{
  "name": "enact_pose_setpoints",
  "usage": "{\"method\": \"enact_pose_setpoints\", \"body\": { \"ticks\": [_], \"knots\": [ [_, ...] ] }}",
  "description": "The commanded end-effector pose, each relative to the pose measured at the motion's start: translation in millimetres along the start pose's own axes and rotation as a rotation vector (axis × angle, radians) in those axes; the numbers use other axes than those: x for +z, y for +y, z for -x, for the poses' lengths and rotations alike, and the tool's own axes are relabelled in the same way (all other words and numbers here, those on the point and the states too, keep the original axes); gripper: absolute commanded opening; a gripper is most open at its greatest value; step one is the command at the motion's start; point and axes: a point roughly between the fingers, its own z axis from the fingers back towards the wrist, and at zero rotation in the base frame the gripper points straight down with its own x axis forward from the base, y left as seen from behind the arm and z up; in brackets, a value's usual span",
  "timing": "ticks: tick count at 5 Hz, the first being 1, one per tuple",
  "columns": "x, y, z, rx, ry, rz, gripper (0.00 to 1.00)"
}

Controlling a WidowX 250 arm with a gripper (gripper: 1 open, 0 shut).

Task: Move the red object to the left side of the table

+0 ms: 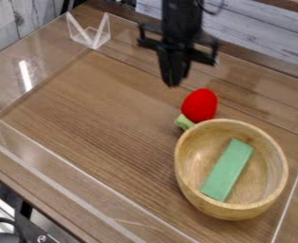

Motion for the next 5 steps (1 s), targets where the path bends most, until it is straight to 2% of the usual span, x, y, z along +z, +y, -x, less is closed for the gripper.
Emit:
{"method": "enact_pose_setpoints", "body": {
  "ticks": [1, 2, 3, 4, 5],
  "knots": [
    [13.5, -17, -1.1, -0.049, -0.057, 0.005, 1.0],
    [6.5, -29, 5.8, -0.085, -0.041, 0.01, 1.0],
    [1.6, -40, 9.4, -0.109, -0.038, 0.012, 1.0],
    [-13.5, -56, 1.9, -0.119, -0.043, 0.016, 1.0],
    [-31.1, -67, -1.9, -0.122, -0.034, 0.015, 1.0]
  ]
}}
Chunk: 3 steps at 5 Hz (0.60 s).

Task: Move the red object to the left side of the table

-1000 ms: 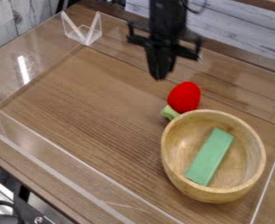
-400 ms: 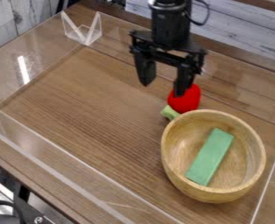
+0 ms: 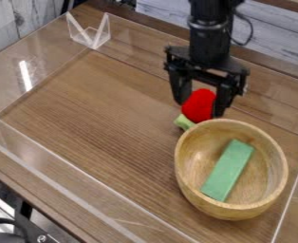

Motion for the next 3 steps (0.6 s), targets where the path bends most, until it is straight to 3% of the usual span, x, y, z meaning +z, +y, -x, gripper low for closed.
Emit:
{"method": "enact_pose_setpoints", "body": {
  "ticks": [1, 3],
  "knots": [
    [3.7, 5, -7.3, -0.048, -0.031, 0.003, 0.0],
    [32.0, 46, -12.3, -0.089, -0.077, -0.008, 0.0]
  ]
}}
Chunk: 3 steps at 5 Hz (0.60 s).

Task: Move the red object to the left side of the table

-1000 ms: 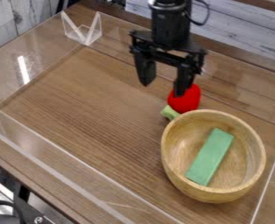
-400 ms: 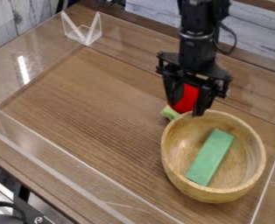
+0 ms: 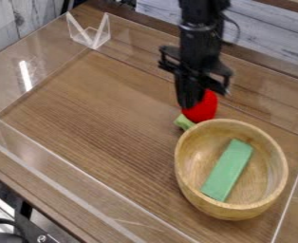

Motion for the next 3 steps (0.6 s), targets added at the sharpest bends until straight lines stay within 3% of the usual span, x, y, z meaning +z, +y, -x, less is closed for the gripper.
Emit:
{"method": "enact_pose_setpoints", "body": {
  "ticks": [1, 2, 3],
  "knots": [
    [37.4, 38, -1.8, -0.007, -0.101, -0.017, 0.0],
    [27.2, 9, -9.2, 0.014, -0.103, -0.005, 1.0],
    [10.8, 6, -13.2, -0.011, -0.09, -0.004, 1.0]
  ]
}}
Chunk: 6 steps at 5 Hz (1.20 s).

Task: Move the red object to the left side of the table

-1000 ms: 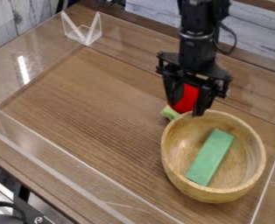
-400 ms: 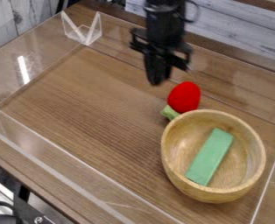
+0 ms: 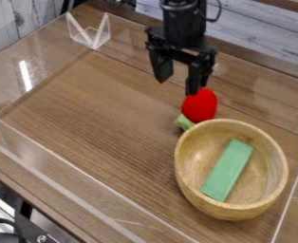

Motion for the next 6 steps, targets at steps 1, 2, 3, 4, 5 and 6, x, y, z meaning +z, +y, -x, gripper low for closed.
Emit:
{"method": "enact_pose_setpoints", "body": {
  "ticks": [1, 2, 3, 4, 5, 6],
  "knots": [
    [-5.5, -8, -9.2, -0.038, -0.032, -0.006, 1.0],
    [-11.2, -21, -8.3, -0.021, -0.034, -0.019, 1.0],
    [-14.5, -34, -11.1, -0.008, -0.034, -0.038, 1.0],
    [-6.1, -34, -22.2, 0.006, -0.042, -0.043, 1.0],
    [2.3, -28, -30.3, 0.03, -0.051, -0.042, 1.0],
    [8.7, -30, -22.0, 0.061, -0.043, -0.037, 1.0]
  ]
}}
